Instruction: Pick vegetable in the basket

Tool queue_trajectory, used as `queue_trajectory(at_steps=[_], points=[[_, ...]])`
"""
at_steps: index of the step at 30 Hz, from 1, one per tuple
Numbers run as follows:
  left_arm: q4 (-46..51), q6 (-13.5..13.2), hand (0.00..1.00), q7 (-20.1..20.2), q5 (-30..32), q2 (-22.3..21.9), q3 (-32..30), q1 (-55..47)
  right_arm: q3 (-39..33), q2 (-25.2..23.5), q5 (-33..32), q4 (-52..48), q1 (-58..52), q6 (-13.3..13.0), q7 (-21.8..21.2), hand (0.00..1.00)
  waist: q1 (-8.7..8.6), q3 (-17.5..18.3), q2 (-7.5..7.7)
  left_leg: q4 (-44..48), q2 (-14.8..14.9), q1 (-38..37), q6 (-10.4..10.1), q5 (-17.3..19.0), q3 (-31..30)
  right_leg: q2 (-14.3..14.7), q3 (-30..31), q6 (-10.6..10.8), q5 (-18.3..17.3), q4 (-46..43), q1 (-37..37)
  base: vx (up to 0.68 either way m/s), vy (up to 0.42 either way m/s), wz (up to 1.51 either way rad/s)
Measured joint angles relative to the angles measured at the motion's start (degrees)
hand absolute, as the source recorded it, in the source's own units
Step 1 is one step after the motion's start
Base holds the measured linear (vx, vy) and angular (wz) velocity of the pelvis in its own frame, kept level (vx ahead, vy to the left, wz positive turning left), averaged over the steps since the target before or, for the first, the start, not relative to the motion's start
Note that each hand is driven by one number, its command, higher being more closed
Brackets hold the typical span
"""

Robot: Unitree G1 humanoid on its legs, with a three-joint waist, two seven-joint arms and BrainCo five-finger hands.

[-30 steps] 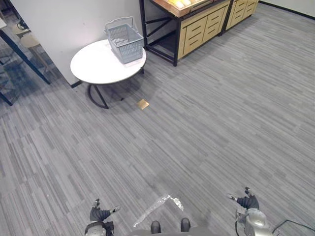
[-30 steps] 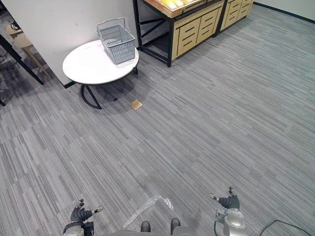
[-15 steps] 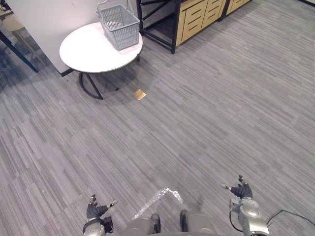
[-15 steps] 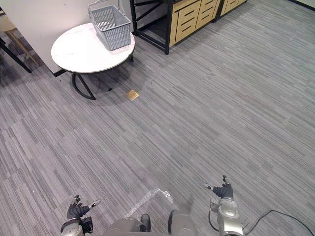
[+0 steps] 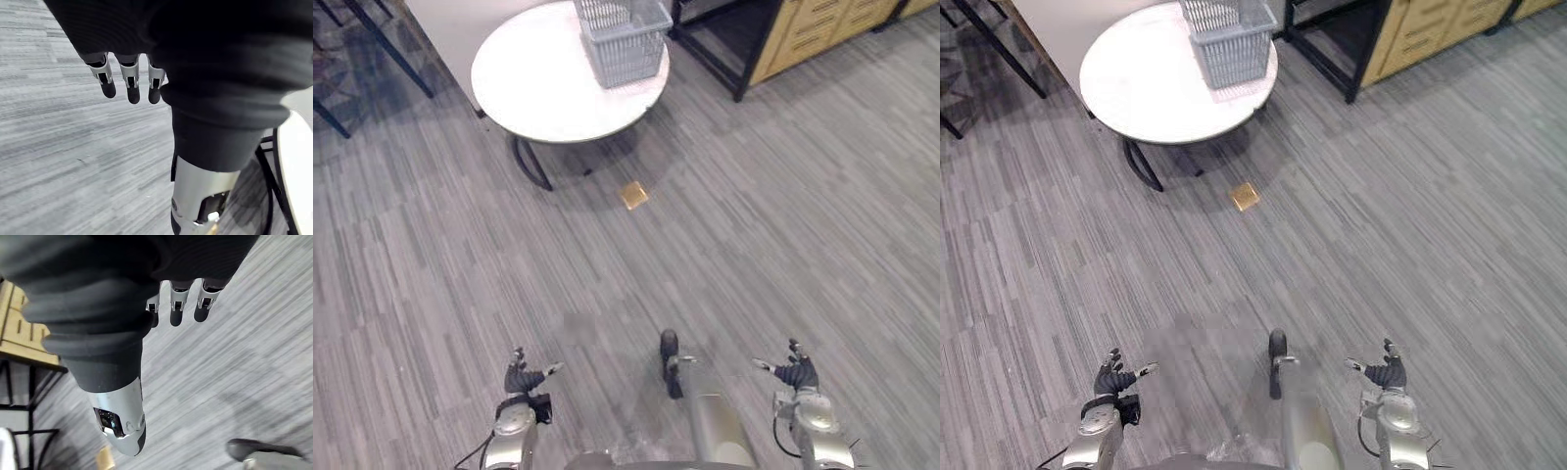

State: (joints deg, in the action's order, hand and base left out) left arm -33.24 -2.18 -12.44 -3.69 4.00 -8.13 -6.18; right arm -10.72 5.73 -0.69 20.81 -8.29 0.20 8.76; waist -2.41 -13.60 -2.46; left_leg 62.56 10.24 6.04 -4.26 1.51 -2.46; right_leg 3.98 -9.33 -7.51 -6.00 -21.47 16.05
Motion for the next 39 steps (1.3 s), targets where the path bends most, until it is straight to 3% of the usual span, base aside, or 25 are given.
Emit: queue_trajectory(at_steps=[3, 4, 5, 6, 7, 9, 11, 12, 13, 14, 15, 16, 17, 18, 20, 23, 24, 25, 27, 28, 29, 31, 33, 36, 39], points=[[0.9, 0.3, 0.00, 0.0, 0.0, -1.5, 0.0, -0.1, 0.0, -0.7, -0.9, -1.3, 0.0, 0.2, 0.2, 0.00, 1.88, -0.6, 0.99, 3.6, 2.1, 12.4, 3.1, 7.1, 6.8, 0.6, 0.2, 0.9, -1.1, 6.7, -10.2, 0.57, -0.226, 0.20], [1.3, 0.4, 0.00, 0.0, 0.0, -2.4, 0.0, -0.6, 0.0, -0.6, -1.0, -2.2, 0.1, 0.2, 0.4, 0.00, 2.75, -0.8, 0.66, -2.6, 2.5, 16.9, 3.0, 9.5, 10.6, 0.9, 0.3, 1.2, -2.7, 9.3, -14.8, 0.35, -0.116, 0.05], [1.3, 0.4, 0.00, 0.0, 0.0, -2.8, 0.0, -0.6, 0.0, -0.5, -1.0, -2.4, 0.2, 0.2, 0.6, 0.00, 3.12, -0.8, 0.50, -6.3, 2.6, 17.9, 3.1, 10.0, 11.9, 1.1, 0.5, 1.2, -3.5, 9.7, -16.1, 0.50, -0.108, -0.04], [2.0, 0.4, 0.00, 0.0, 0.0, -3.2, 0.0, -1.3, 0.1, -0.5, -1.0, -2.7, 0.6, 0.2, 1.1, 0.00, 3.54, -0.8, 0.38, -16.7, 1.8, 19.5, 3.1, 10.0, 14.0, 1.1, 0.8, 1.5, -5.7, 9.7, -18.0, 0.33, -0.031, -0.04], [2.6, 0.4, 0.00, 0.0, 0.0, -3.4, 0.0, -1.9, 0.1, -0.6, -1.0, -3.1, 0.5, 0.2, 1.2, 0.00, 3.55, -0.8, 0.34, -22.5, 1.0, 19.9, 2.8, 9.8, 14.1, 1.1, 1.0, 1.8, -6.8, 9.4, -18.9, 0.50, -0.020, -0.10], [3.8, 0.7, 0.00, 0.0, 0.0, -3.5, 0.2, -4.1, 1.2, -0.4, -1.0, -4.0, 0.4, 0.2, 1.3, 0.00, 4.49, -0.4, -0.23, -39.1, -0.8, 20.2, -0.5, 7.0, 14.1, 1.2, 3.1, 2.7, -11.4, 8.0, -21.0, 0.44, 0.053, -0.43], [4.4, 0.9, 0.00, -0.1, 0.1, -3.5, 0.3, -5.3, 1.7, -0.2, -0.9, -4.3, 0.0, 0.3, 1.3, 0.00, 5.17, 0.5, -0.54, -44.5, -1.1, 20.4, -0.5, 5.7, 14.6, 1.0, 5.3, 4.2, -15.2, 6.5, -23.0, 0.58, 0.147, -0.66], [4.5, 1.1, 0.00, -0.1, 0.6, -3.1, 0.9, -5.9, 2.3, -0.5, -0.8, -4.3, -0.4, 0.4, 1.3, 0.00, 6.58, 2.0, 1.02, -41.6, -1.8, 20.6, 2.3, 0.0, 16.0, -1.2, 8.2, 5.5, -17.2, 6.4, -25.0, 0.68, 0.200, -0.71], [4.6, 1.1, 0.00, -0.1, 1.0, -3.2, 1.0, -6.4, 2.7, -0.6, -0.7, -4.3, -0.5, 0.4, 1.1, 0.00, 6.74, 3.3, 1.49, -40.5, -2.6, 20.5, 3.8, -1.4, 16.9, -2.1, 9.3, 6.3, -17.7, 6.0, -25.2, 0.76, 0.227, -0.71], [4.6, 1.1, 0.00, 0.0, 1.1, -3.1, 0.9, -6.8, 2.8, -1.1, -0.5, -4.3, -0.1, 0.4, 1.1, 0.00, 6.57, 3.9, 2.91, -38.2, -3.7, 20.6, 7.9, -2.3, 17.2, -4.0, 10.6, 7.1, -18.1, 3.3, -24.9, 0.79, 0.215, -0.41], [4.6, 1.2, 0.00, 0.0, 1.7, -2.7, 1.2, -5.8, 2.8, -1.9, 0.2, -4.2, 0.1, 0.5, 1.0, 0.00, 6.48, 3.9, 5.36, -34.8, -4.9, 18.5, 8.3, 1.5, 18.5, -6.4, 12.4, 9.1, -16.9, -7.3, -22.2, 0.78, 0.209, -0.32], [4.6, 1.2, 0.00, 0.0, 1.9, -2.4, 1.3, -5.8, 2.9, -2.2, 0.4, -4.2, 0.4, 0.4, 1.0, 0.00, 6.47, 3.9, 5.79, -34.3, -5.3, 17.0, 8.2, 3.3, 18.7, -6.7, 12.4, 10.5, -14.5, -13.4, -20.3, 0.75, 0.203, -0.26], [4.6, 1.4, 0.00, 0.0, 2.2, -2.0, 1.5, -5.6, 3.3, -2.3, 1.1, -4.3, 1.0, 0.4, 1.0, 0.00, 6.13, 3.9, 5.99, -34.6, -5.5, 14.1, 8.2, 5.6, 18.9, -6.9, 12.0, 11.6, -7.9, -23.3, -16.6, 0.69, 0.200, -0.26], [4.6, 1.5, 0.00, 0.0, 2.2, -1.4, 1.9, -5.3, 4.4, -2.0, 1.6, -4.3, 1.1, 0.4, 0.9, 0.00, 5.88, 3.7, 5.78, -35.3, -5.5, 9.3, 8.1, 8.5, 19.1, -8.6, 10.5, 10.3, -5.1, -34.9, -12.0, 0.79, 0.210, -0.34], [4.6, 1.6, 0.00, -0.3, 2.2, -1.1, 1.9, -5.3, 7.0, -1.9, 2.3, -4.5, 2.0, 0.2, 0.9, 0.00, 5.67, 3.5, 4.95, -38.2, -5.2, 0.4, 7.7, 12.1, 19.3, -9.1, 8.0, 6.6, -7.7, -42.7, -6.1, 0.65, 0.109, -0.24], [4.5, 1.5, 0.00, -0.3, 2.2, 0.3, 1.7, -5.1, 9.5, -2.0, 3.1, -6.9, 2.0, 0.2, 0.4, 0.00, 3.67, 3.3, 4.59, -42.7, -4.7, -7.1, 5.9, 14.6, 17.9, -8.7, 5.2, 8.4, -9.9, -37.3, 2.4, 0.58, -0.063, 0.23], [4.3, 1.5, 0.00, -0.3, 2.2, 0.5, 1.8, -5.0, 9.5, -1.7, 3.2, -8.4, 2.2, 0.2, -0.2, 0.00, 2.97, 3.3, 4.53, -43.6, -3.3, -10.3, 3.6, 16.4, 17.3, -7.9, 4.2, 9.4, -9.9, -26.1, 6.5, 0.61, -0.165, 0.27], [4.1, 1.4, 0.00, -0.3, 2.2, 0.6, 1.9, -5.0, 9.5, -1.6, 3.5, -8.8, 2.3, 0.1, -0.2, 0.00, 2.95, 3.3, 4.65, -43.9, -3.0, -11.3, 3.0, 16.9, 16.9, -7.7, 4.2, 10.1, -9.3, -21.5, 7.4, 0.51, -0.171, 0.33], [2.2, 1.4, 0.00, -0.2, 2.2, 1.5, 2.3, -5.0, 9.6, -0.9, 3.6, -9.3, 2.3, 0.0, -0.2, 0.00, 3.00, 3.6, 5.51, -44.5, -3.1, -13.3, 0.9, 18.2, 15.2, -7.0, 6.2, 10.9, -3.2, -6.5, 7.2, 0.39, -0.163, 0.42], [-0.4, 1.5, 0.00, -0.1, 2.3, 1.1, 2.9, -4.3, 9.4, 0.7, 3.7, -9.0, 2.6, 0.0, -0.3, 0.00, 2.51, 3.7, 4.93, -44.7, -2.8, -14.7, -0.5, 19.1, 11.5, -6.4, 5.8, 6.5, 5.1, -4.2, 5.6, 0.54, -0.220, 0.48], [-1.3, 1.6, 0.00, 0.1, 2.4, 0.5, 3.7, -3.8, 9.6, 2.4, 4.0, -9.3, 3.9, 0.1, -0.3, 0.00, 3.13, 3.5, 3.27, -44.6, -2.0, -13.9, 0.1, 16.9, 6.9, -5.7, 5.2, 5.8, 3.8, -5.6, 5.5, 0.60, -0.275, 0.46], [-1.7, 1.5, 0.00, 0.2, 3.7, 0.2, 4.3, -3.7, 9.3, 3.8, 4.8, -11.5, 4.2, 0.1, -0.3, 0.00, 2.53, 3.3, 2.42, -43.6, -1.9, -13.6, -0.8, 14.0, 3.0, -6.4, 3.6, 5.2, 0.9, -7.9, 5.2, 0.43, -0.249, 0.59], [-1.5, 1.1, 0.00, 0.4, 5.0, -0.7, 3.9, -3.4, 9.6, 5.4, 6.7, -15.0, 4.0, 0.0, -0.3, 0.00, 1.50, 2.2, 0.68, -26.1, 0.8, -7.0, -2.9, 8.8, -0.2, -6.0, -1.7, 4.0, -1.6, -4.5, -2.5, 0.38, -0.260, 1.06], [-1.4, 0.8, 0.00, 1.3, 5.8, -1.6, 4.2, -4.1, 12.2, 6.2, 8.2, -18.5, 4.8, -1.3, -0.3, 0.00, 3.69, 2.2, 0.54, -11.5, 3.7, 1.2, -0.9, 10.3, 2.9, -3.9, -2.1, 3.3, -2.0, 1.6, -9.5, 0.24, -0.173, 0.14], [-1.7, 0.8, 0.00, 1.3, 6.0, -1.5, 4.4, -5.4, 15.5, 6.7, 9.5, -19.2, 7.0, -2.3, -0.7, 0.00, 3.76, 2.4, 0.55, -21.7, 2.5, 5.3, 1.7, 11.5, 5.7, -3.7, -2.2, 2.5, -3.0, 4.6, -11.7, 0.14, -0.045, -0.02]])
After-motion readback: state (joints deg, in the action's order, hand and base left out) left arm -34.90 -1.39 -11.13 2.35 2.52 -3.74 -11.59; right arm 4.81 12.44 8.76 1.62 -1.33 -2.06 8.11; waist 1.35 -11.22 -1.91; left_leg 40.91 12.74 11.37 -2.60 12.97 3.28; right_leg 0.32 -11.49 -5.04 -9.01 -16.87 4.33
